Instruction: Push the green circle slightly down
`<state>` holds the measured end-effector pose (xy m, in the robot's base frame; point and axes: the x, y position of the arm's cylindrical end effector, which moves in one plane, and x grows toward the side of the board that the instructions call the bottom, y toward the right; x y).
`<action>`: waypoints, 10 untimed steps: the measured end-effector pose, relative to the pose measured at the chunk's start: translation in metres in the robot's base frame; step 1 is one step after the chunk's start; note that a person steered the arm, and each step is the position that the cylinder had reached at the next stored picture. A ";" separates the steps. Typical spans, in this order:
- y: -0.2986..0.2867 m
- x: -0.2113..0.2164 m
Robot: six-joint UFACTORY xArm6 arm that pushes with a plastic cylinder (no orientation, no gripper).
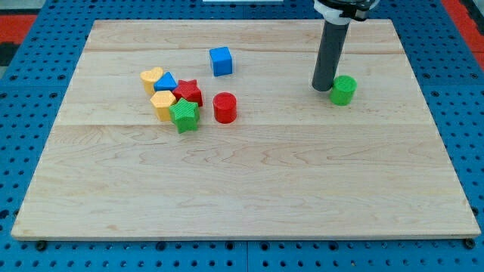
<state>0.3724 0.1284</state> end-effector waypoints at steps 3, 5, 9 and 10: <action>-0.014 -0.011; -0.013 -0.023; 0.002 -0.018; 0.041 -0.018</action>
<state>0.3545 0.1698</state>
